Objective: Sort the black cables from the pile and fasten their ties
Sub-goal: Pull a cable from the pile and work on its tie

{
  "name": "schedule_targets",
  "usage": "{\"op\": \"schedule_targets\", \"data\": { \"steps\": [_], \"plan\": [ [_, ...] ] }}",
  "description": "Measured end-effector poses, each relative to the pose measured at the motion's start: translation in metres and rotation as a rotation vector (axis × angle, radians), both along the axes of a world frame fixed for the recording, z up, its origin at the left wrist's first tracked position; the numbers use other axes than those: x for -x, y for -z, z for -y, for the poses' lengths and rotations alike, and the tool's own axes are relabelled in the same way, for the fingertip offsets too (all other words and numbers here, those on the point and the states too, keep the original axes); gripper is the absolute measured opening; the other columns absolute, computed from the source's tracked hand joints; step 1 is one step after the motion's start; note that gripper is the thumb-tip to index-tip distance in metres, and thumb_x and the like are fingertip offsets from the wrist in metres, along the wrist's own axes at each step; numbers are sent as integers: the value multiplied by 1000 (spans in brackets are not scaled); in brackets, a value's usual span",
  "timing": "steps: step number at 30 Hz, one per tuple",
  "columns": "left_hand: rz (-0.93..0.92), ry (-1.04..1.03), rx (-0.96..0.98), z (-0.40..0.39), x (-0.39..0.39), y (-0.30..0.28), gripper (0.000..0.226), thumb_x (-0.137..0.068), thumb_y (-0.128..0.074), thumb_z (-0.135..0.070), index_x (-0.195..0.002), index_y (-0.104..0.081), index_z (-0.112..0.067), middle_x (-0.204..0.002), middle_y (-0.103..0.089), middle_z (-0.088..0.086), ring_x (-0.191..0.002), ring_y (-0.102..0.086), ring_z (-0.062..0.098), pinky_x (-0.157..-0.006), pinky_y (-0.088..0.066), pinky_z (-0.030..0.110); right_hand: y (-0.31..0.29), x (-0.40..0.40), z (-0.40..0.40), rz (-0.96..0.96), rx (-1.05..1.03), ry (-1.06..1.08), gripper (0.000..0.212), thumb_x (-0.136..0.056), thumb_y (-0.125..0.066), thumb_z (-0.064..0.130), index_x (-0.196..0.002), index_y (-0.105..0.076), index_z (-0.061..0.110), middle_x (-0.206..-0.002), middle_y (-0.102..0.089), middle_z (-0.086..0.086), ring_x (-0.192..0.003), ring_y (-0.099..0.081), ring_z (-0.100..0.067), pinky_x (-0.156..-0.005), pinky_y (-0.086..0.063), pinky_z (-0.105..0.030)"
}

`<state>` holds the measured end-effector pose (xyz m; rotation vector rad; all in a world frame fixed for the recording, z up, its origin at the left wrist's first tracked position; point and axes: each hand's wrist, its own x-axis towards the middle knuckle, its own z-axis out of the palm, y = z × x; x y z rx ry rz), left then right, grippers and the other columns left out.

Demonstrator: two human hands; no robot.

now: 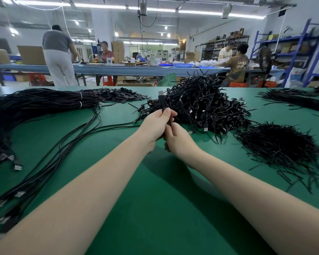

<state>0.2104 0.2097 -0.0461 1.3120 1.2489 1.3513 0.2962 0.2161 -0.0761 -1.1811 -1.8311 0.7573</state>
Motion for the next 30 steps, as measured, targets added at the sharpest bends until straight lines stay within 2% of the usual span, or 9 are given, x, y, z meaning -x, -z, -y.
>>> {"op": "schedule_targets", "data": {
  "steps": [3,6,10,14,19,23,28,30],
  "plan": [
    [70,47,35,2,2,-3,30,-104,-37,-30,-85,-59,-24,-78,-52,-8,-63,-44,8,-57,-39,21,-1,-2,1,18,1,11,28,-102,-30,31,-82,-45,18,-87,-60,-4,-79,-63,-27,-79,-51,-46],
    [79,61,43,0,4,-3,30,-104,-39,-29,-84,-60,-24,-79,-55,-7,-67,-45,9,-63,-37,23,-2,-3,1,-136,158,-85,26,-103,-31,29,-98,-50,12,-90,-64,1,-68,-66,-18,-71,-51,-39],
    [78,84,63,-2,12,-3,29,-104,-40,-30,-85,-61,-22,-86,-60,-6,-72,-47,13,-68,-37,29,-4,-4,3,-300,285,-161,20,-103,-37,26,-93,-49,14,-69,-64,11,-53,-58,-10,-58,-43,-26],
    [99,90,88,-4,14,-2,29,-103,-41,-30,-84,-61,-22,-87,-60,-6,-74,-49,15,-73,-42,30,-2,0,4,-290,288,-111,19,-103,-38,29,-99,-47,13,-80,-59,6,-51,-53,-8,-55,-44,-24],
    [88,79,59,-8,14,-1,29,-104,-40,-30,-84,-60,-23,-87,-65,-8,-88,-49,17,-85,-37,32,0,0,3,-322,263,-70,19,-101,-41,29,-107,-46,12,-79,-49,3,-45,-47,-7,-51,-41,-24],
    [9,73,49,-9,16,3,30,-103,-40,-32,-82,-60,-25,-84,-64,-12,-79,-49,11,-83,-35,29,-3,0,4,-191,213,-70,21,-102,-37,30,-97,-46,11,-75,-45,0,-52,-43,-12,-53,-37,-27],
    [-29,84,-23,-13,17,6,30,-103,-42,-31,-82,-62,-24,-86,-64,-10,-78,-50,11,-73,-38,24,-6,-1,3,-51,176,-73,27,-102,-33,35,-92,-42,11,-77,-44,-3,-58,-40,-15,-59,-38,-32],
    [-59,80,-23,-13,17,9,31,-103,-42,-31,-82,-64,-24,-85,-64,-10,-71,-50,7,-71,-39,23,-5,-4,-1,85,79,-72,28,-103,-33,34,-86,-40,13,-73,-43,-1,-57,-38,-14,-61,-34,-32]
  ]
}}
